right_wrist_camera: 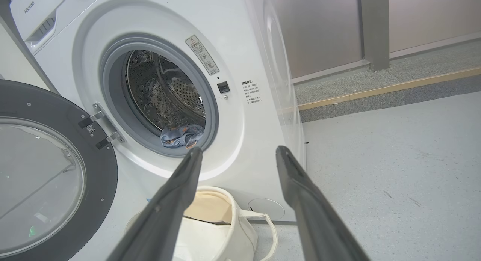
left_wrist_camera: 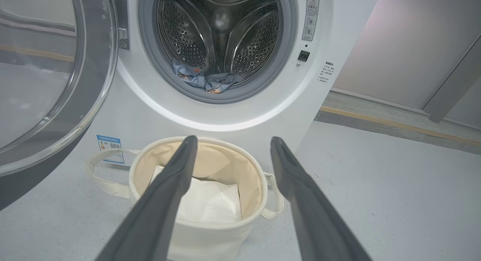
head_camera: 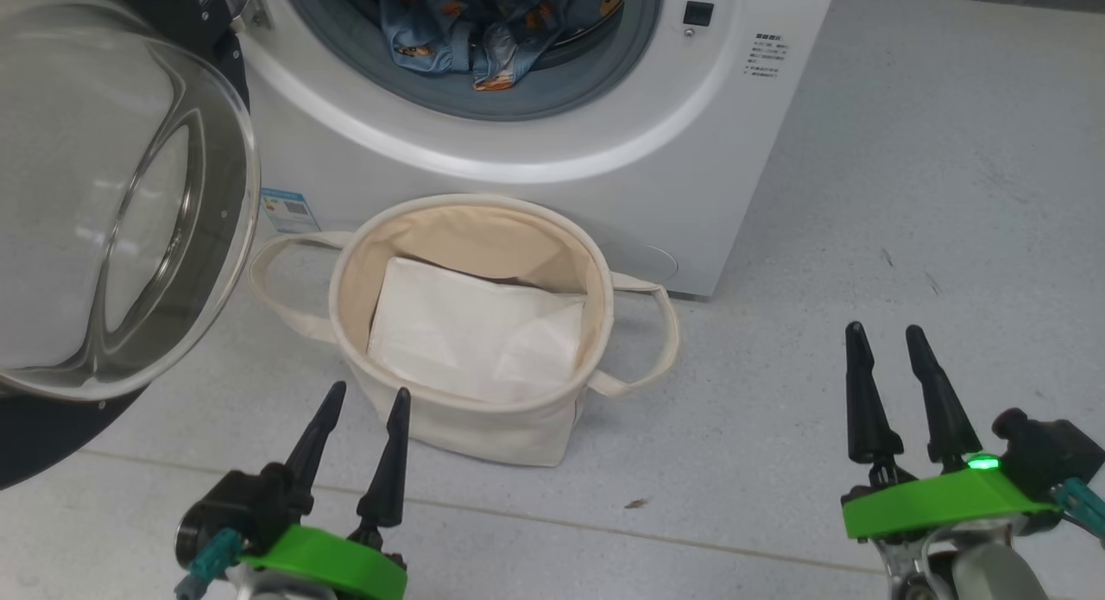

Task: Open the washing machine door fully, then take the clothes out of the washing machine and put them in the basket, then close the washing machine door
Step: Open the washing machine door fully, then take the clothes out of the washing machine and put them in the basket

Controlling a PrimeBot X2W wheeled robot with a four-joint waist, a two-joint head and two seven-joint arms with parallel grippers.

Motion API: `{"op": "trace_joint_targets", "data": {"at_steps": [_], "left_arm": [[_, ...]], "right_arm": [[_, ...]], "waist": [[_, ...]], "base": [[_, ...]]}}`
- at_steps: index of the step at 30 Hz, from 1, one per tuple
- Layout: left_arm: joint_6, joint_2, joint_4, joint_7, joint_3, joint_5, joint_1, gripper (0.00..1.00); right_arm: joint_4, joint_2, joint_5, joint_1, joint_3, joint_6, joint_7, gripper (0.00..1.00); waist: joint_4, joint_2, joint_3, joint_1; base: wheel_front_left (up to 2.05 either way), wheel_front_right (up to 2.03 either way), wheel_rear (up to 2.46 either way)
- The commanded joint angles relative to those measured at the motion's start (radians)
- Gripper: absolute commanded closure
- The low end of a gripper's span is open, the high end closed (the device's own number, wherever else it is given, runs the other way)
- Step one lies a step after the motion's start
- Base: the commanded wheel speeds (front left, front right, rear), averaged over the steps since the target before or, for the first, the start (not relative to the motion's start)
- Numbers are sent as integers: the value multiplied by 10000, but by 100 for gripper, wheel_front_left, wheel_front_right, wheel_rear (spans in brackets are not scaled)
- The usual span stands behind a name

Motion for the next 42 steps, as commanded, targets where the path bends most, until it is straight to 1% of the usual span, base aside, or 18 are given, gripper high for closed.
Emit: {"op": "trace_joint_targets", "data": {"at_steps": [1,9,14,24,30,37,42], "left_arm": [[-47,-11,-262,-119,402,110,-100,0],[-58,-173,-174,-119,434,190,26,0],[-63,-215,-69,-119,329,52,19,0],[-66,74,-108,-120,-109,52,-16,0],[-66,213,-135,-120,-388,-61,-45,0],[-66,204,-144,-120,-256,-41,-107,0],[-66,296,-371,-120,-365,-12,-112,0]], "right_arm": [[-270,17,-78,-54,262,8,-120,0],[-179,17,-85,-3,243,8,-120,0],[-152,17,-78,-17,286,8,-120,0],[-109,17,77,-121,401,8,-120,0],[-92,17,134,-190,421,8,-120,0],[-77,17,178,-197,425,8,-120,0],[-88,17,188,-217,435,8,-120,0]], "waist": [[-2,-1,-24,0],[-8,-1,-98,0],[-48,-1,-100,0],[-142,-1,-1,0],[-154,-1,10,0],[-127,-1,46,0],[-89,-1,95,0]], "base": [[0,0,0],[0,0,0],[0,0,0],[34,-26,-8],[152,-108,-45],[225,-174,-52],[202,-168,-34]]}}
